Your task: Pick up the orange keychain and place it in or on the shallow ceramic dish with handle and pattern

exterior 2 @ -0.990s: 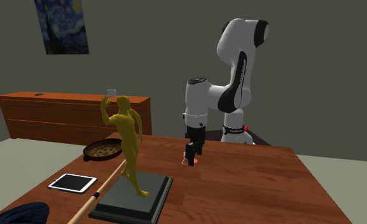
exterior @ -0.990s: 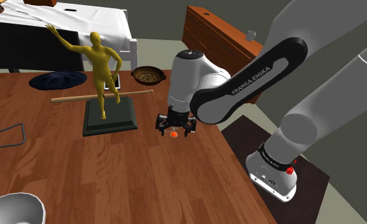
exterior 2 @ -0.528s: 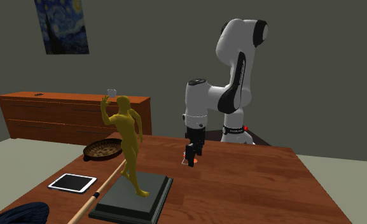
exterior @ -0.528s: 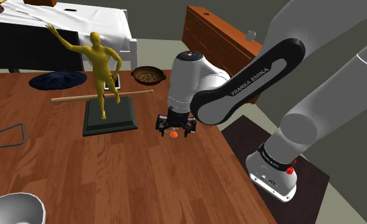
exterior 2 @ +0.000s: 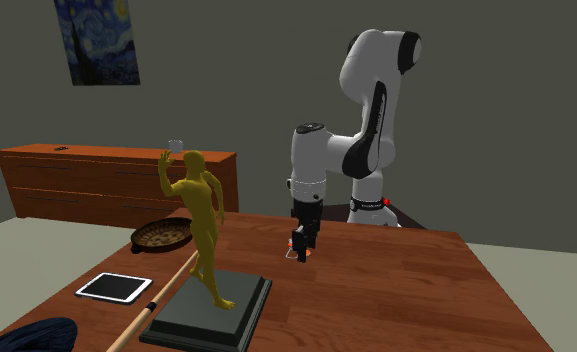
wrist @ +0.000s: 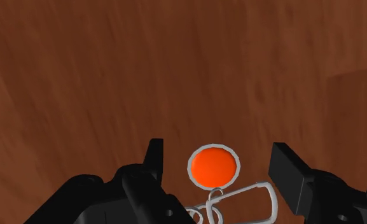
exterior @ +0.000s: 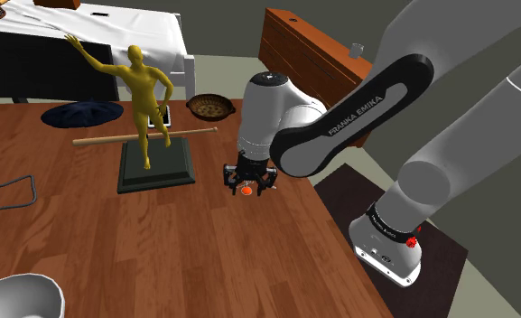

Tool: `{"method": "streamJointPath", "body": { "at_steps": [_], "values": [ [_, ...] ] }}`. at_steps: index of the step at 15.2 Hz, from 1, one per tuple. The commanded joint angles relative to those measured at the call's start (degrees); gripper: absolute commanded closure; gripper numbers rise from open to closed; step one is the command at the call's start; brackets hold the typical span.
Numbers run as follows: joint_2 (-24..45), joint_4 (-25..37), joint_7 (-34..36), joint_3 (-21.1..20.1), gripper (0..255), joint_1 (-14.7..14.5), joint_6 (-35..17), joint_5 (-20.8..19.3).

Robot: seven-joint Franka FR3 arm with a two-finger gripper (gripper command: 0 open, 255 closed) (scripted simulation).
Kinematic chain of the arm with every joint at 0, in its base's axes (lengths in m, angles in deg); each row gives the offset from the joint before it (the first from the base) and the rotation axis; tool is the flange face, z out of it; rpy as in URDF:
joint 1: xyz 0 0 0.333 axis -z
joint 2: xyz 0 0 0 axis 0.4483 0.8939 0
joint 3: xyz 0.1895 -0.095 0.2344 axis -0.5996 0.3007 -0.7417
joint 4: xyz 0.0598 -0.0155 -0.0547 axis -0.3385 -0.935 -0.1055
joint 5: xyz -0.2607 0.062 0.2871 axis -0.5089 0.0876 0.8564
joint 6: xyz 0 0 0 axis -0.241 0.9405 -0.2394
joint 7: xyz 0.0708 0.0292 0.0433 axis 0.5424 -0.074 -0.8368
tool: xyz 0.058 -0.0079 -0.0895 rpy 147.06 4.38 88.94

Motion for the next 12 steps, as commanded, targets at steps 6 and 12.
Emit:
{"method": "streamJointPath", "body": {
  "at_steps": [6,12],
  "values": [
    [-4.36,0.57,-3.45,1.63,255,-1.87,4.18,4.75],
    [-9.88,2.1,-6.42,4.29,255,-4.12,10.47,8.53]
  ]
}}
